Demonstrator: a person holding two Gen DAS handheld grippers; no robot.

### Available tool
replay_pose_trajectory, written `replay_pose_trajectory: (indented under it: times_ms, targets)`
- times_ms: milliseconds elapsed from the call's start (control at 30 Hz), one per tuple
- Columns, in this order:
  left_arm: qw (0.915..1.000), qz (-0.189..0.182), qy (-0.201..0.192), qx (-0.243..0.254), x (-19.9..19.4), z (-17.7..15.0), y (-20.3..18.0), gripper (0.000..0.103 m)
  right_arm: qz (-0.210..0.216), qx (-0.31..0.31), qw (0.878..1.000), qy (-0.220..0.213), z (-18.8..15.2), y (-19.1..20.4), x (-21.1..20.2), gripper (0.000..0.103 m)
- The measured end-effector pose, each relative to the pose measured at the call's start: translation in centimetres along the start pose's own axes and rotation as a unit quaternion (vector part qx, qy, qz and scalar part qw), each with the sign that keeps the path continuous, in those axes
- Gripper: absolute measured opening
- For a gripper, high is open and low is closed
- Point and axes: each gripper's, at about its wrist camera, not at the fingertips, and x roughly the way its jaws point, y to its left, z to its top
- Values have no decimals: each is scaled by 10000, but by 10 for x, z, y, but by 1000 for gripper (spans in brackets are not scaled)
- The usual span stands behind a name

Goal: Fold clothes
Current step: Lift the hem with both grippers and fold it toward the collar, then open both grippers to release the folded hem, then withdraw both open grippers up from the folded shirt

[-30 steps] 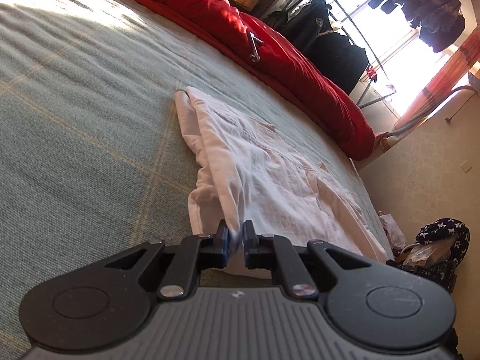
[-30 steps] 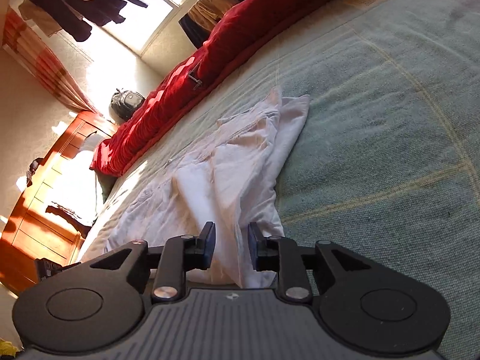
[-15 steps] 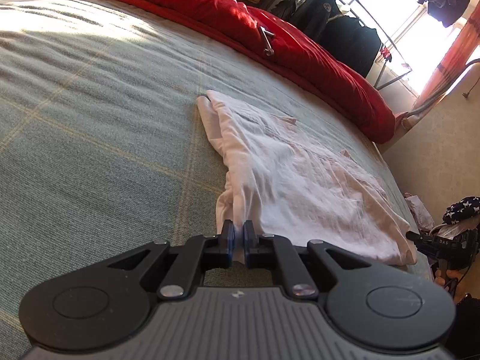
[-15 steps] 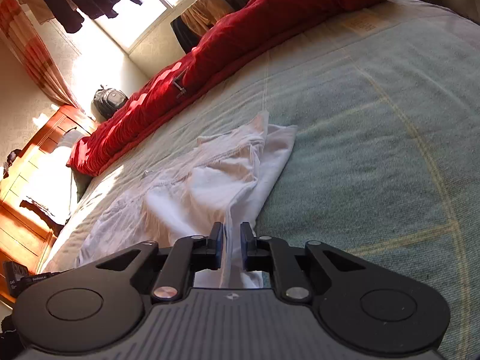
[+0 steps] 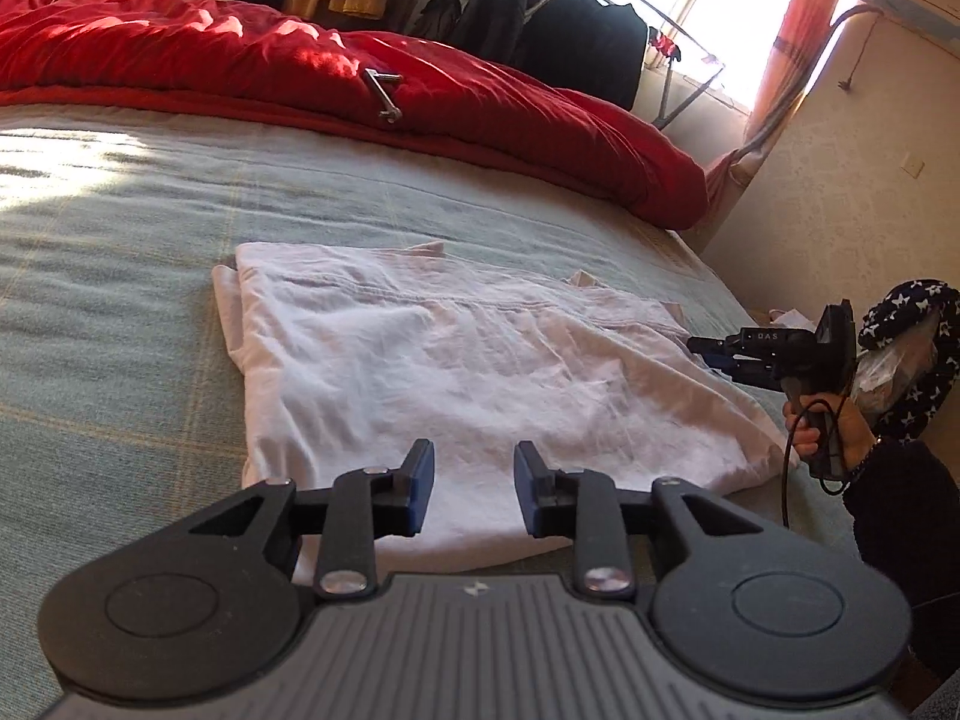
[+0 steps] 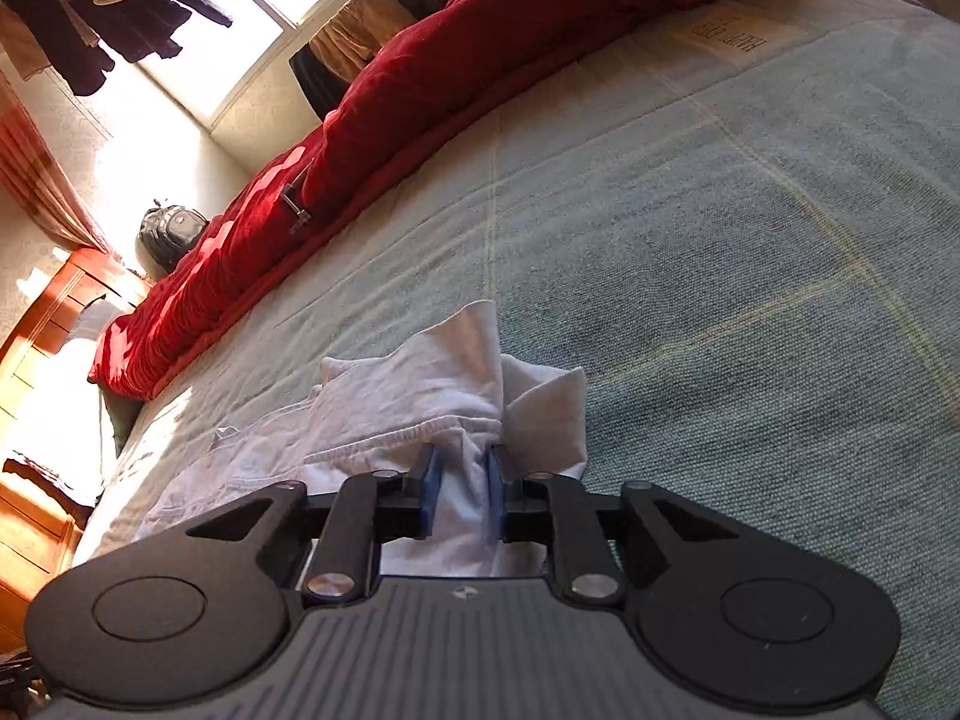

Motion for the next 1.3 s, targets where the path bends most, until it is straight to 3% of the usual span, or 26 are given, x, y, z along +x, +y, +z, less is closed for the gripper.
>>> replay_pose_trajectory:
  times_ms: [100,200,267,300,367,433,567,667,767,867,900,933,1033,1133,1300]
  targets:
    - [9991,-120,123,375,10,-3,-20,31,-39,-293,9993,-248,2,6,-11,6]
    - [9965,-117,198,800,16,-6,-40,36,74,-65,9998,-199,6,2,-12,7]
    - [9929,-63,208,1169,20,-8,-54,40,56,-41,9999,-156,6,0,-10,15]
    - [9906,-104,214,1346,23,-8,-61,41,105,45,9999,-85,5,-2,-7,30]
    - [9846,-166,233,1723,30,-10,-78,44,203,130,9997,49,1,-5,-1,33]
    - [9786,-222,292,2025,38,-12,-92,46,23,11,10000,-7,-1,-1,1,3]
    - [9678,-445,430,2438,50,-19,-113,47,-405,-339,9983,-228,4,9,-7,4]
    - [9650,-435,499,2536,52,-24,-116,48,-616,-416,9972,-91,9,8,-6,7]
    - [9654,-360,436,2545,46,-24,-111,48,-847,-754,9933,-233,6,19,-27,20]
    - [9720,-297,327,2307,46,-17,-101,49,-634,-1266,9891,-398,-6,48,-61,33]
    - [9746,-238,311,2204,49,-15,-96,49,-466,-1458,9878,-287,-12,60,-66,42]
    - [9771,-179,295,2100,51,-13,-92,49,-300,-1664,9855,-157,-20,72,-69,44]
    - [9809,15,441,1892,58,-17,-79,49,-191,-2352,9706,465,-55,102,-61,45]
    - [9818,219,706,1747,65,-26,-67,49,-671,-2541,9598,987,-93,96,-51,45]
    - [9779,265,892,1875,37,-39,-64,49,-634,-2328,9641,1111,-112,82,-83,45]
